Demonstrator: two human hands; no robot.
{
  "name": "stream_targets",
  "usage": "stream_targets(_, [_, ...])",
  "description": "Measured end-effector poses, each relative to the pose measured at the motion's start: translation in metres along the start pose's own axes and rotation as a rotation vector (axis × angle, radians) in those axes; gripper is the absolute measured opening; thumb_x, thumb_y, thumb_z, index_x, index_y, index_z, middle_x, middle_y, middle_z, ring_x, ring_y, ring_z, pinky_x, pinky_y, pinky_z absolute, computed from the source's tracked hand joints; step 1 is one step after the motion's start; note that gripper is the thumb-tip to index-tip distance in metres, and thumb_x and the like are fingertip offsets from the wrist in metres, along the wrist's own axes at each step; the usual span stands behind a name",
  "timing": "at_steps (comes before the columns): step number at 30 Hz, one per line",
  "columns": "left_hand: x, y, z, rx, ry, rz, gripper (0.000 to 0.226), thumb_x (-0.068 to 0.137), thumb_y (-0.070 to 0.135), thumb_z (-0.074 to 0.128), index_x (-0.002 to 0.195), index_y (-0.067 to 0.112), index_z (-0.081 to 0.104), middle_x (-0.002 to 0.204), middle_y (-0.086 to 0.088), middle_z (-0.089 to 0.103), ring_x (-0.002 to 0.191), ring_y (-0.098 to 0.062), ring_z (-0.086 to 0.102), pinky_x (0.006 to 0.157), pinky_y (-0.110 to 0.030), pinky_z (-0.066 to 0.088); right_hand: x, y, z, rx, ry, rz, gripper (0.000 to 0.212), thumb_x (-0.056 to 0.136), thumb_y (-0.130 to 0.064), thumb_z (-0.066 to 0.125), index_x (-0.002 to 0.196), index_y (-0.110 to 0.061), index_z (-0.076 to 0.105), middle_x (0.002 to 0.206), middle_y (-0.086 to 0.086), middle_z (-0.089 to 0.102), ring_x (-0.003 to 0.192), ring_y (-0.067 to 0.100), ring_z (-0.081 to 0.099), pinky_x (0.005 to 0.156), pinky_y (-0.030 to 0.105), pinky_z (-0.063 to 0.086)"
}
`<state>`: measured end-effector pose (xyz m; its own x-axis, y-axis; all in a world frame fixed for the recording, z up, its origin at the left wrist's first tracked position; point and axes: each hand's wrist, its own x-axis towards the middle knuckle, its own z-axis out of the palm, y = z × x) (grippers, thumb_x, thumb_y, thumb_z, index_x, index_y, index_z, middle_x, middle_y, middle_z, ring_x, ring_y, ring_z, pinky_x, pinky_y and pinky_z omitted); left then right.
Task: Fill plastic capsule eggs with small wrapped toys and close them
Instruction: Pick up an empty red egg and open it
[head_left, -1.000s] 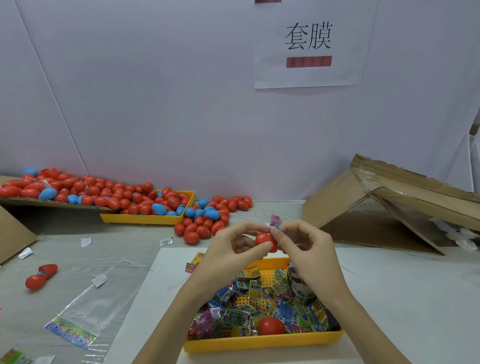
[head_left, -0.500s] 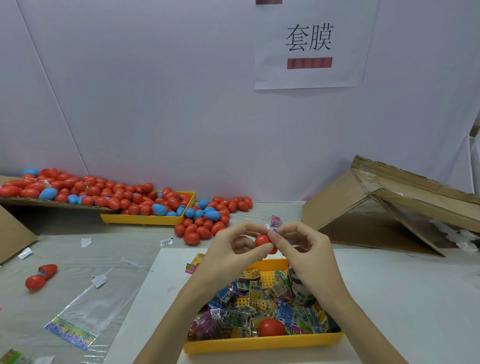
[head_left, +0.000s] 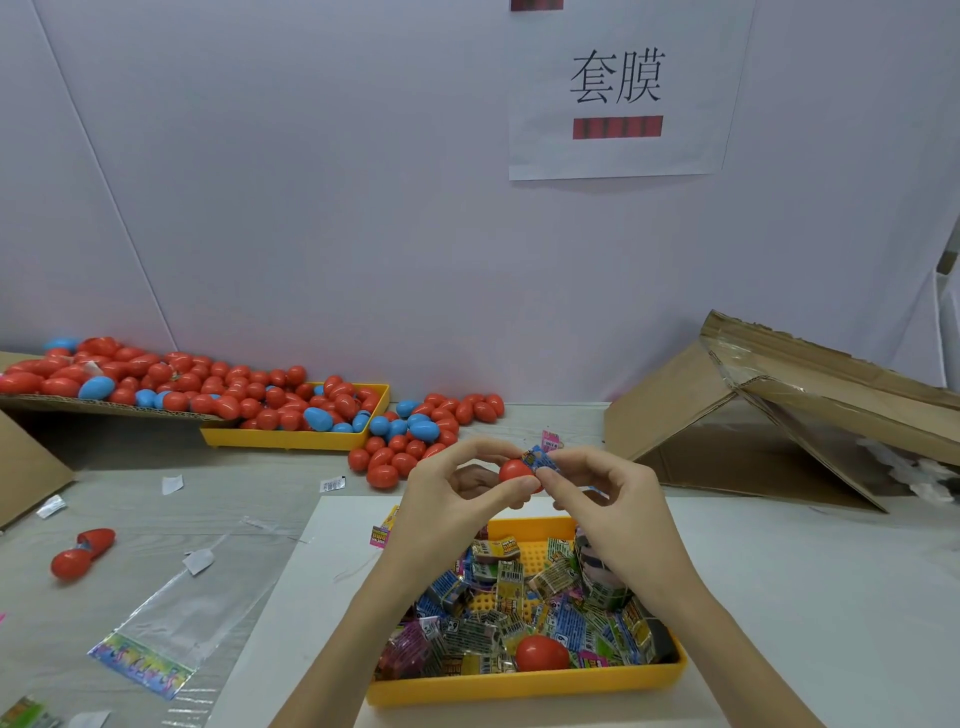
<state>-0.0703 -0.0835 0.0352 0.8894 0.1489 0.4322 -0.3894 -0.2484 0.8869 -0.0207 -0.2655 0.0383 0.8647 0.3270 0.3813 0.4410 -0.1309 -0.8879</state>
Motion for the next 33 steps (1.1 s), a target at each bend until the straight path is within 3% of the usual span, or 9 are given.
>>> stream_targets(9, [0.000, -0.003, 0.002, 0.046, 0.034, 0.083, 0.034, 0.079, 0.035, 0.085, 0.110, 0.026, 0.073, 0.096, 0.004, 0.078, 0.086, -0.018, 0.077, 0.077, -0.025, 0.061, 0.001, -0.001, -0.004, 0.108, -0.072, 0.072, 0.030, 0.080, -0.044, 0.077, 0.107, -0.030, 0.077, 0.094, -0.010, 0.080, 0.089, 0.010, 0.076, 0.083, 0.023, 0.061])
stream_targets(15, [-0.001, -0.002, 0.003, 0.109, 0.081, 0.205, 0.036, 0.080, 0.046, 0.084, 0.110, 0.032, 0.073, 0.101, 0.006, 0.075, 0.092, -0.023, 0.073, 0.080, -0.030, 0.061, -0.003, -0.010, -0.005, 0.278, -0.111, 0.167, 0.025, 0.077, -0.043, 0.080, 0.100, -0.033, 0.079, 0.097, -0.006, 0.081, 0.092, 0.012, 0.077, 0.073, 0.013, 0.056])
stream_targets(19, [0.000, 0.000, 0.006, 0.097, 0.095, 0.250, 0.034, 0.080, 0.043, 0.084, 0.110, 0.028, 0.076, 0.110, 0.006, 0.069, 0.097, -0.023, 0.070, 0.081, -0.027, 0.060, -0.002, -0.014, -0.007, 0.372, -0.162, 0.257, 0.013, 0.082, -0.034, 0.080, 0.094, -0.032, 0.083, 0.100, 0.000, 0.081, 0.096, 0.014, 0.077, 0.074, 0.013, 0.057])
stream_targets(22, [0.000, -0.001, 0.008, 0.153, 0.077, 0.304, 0.039, 0.083, 0.037, 0.082, 0.119, 0.025, 0.074, 0.115, 0.009, 0.066, 0.104, -0.020, 0.069, 0.086, -0.025, 0.059, 0.000, -0.013, -0.009, 0.396, -0.158, 0.280, 0.017, 0.085, -0.033, 0.080, 0.102, -0.028, 0.083, 0.104, 0.003, 0.080, 0.101, 0.016, 0.076, 0.079, 0.017, 0.058])
stream_targets(25, [-0.001, -0.001, 0.010, 0.315, 0.049, 0.391, 0.052, 0.083, 0.030, 0.081, 0.132, 0.016, 0.069, 0.118, 0.005, 0.066, 0.106, -0.014, 0.067, 0.089, -0.022, 0.058, 0.000, -0.011, -0.010, 0.419, -0.149, 0.302, 0.022, 0.087, -0.035, 0.080, 0.107, -0.024, 0.082, 0.106, 0.007, 0.080, 0.102, 0.018, 0.076, 0.072, 0.019, 0.059])
stream_targets(28, [-0.002, -0.003, 0.012, 0.459, 0.093, 0.447, 0.048, 0.085, 0.020, 0.081, 0.131, 0.011, 0.069, 0.116, 0.001, 0.065, 0.104, -0.007, 0.063, 0.091, -0.019, 0.055, 0.003, -0.006, -0.010, 0.448, -0.177, 0.328, 0.032, 0.086, -0.036, 0.080, 0.113, -0.019, 0.080, 0.113, 0.008, 0.078, 0.111, 0.020, 0.073, 0.091, 0.032, 0.061])
stream_targets(33, [-0.005, -0.001, 0.016, 0.596, 0.049, 0.459, 0.045, 0.097, 0.015, 0.067, 0.140, 0.006, 0.061, 0.120, -0.006, 0.061, 0.109, -0.006, 0.055, 0.095, -0.014, 0.048, 0.002, -0.006, -0.006, 0.596, -0.241, 0.401, 0.031, 0.089, -0.033, 0.076, 0.112, -0.013, 0.080, 0.113, 0.012, 0.077, 0.109, 0.021, 0.073, 0.087, 0.026, 0.059])
